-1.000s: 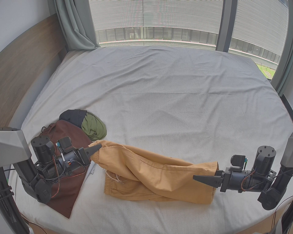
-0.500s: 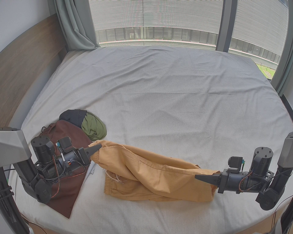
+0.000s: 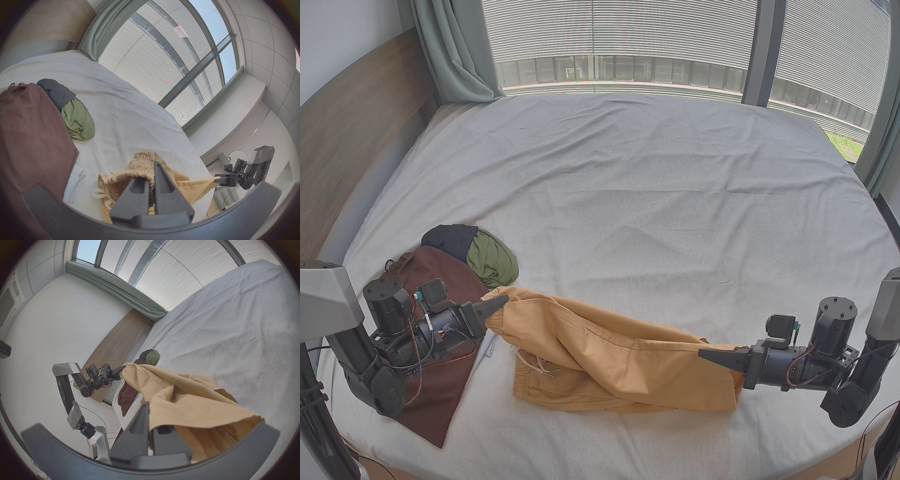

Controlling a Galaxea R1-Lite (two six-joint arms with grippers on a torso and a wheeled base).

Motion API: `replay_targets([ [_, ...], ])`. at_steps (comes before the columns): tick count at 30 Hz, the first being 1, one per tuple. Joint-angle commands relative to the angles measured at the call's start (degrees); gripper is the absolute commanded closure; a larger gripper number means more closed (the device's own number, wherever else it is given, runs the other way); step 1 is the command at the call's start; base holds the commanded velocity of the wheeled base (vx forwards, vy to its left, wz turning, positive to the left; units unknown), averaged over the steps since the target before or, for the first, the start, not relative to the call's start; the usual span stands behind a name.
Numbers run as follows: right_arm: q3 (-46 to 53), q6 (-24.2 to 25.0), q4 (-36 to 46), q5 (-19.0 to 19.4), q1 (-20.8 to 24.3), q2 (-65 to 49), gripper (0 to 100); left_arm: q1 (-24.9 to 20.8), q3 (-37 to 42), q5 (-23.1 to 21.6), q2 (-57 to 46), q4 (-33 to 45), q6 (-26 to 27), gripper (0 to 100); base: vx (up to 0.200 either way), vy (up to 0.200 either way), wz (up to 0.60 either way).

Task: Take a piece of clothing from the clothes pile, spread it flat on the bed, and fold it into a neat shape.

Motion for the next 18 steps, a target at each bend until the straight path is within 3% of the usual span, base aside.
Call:
replay_targets([
  [1, -0.9, 0.1, 0.0, 0.0, -0.1, 0.0, 100, -0.1, 0.0, 0.0, -0.2, 0.0, 0.0, 100, 0.000, 0.000, 0.00],
  [9, -4.4, 0.5, 0.0, -4.2, 0.1, -0.2, 100, -0.2, -0.5, -0.3, -1.0, -0.1, 0.1, 100, 0.000, 0.000, 0.00],
  [18, -5.7, 0.5, -0.1, -4.7, -0.2, -0.9, 100, 0.2, -1.6, -0.4, -3.2, -0.1, 0.1, 100, 0.000, 0.000, 0.00],
])
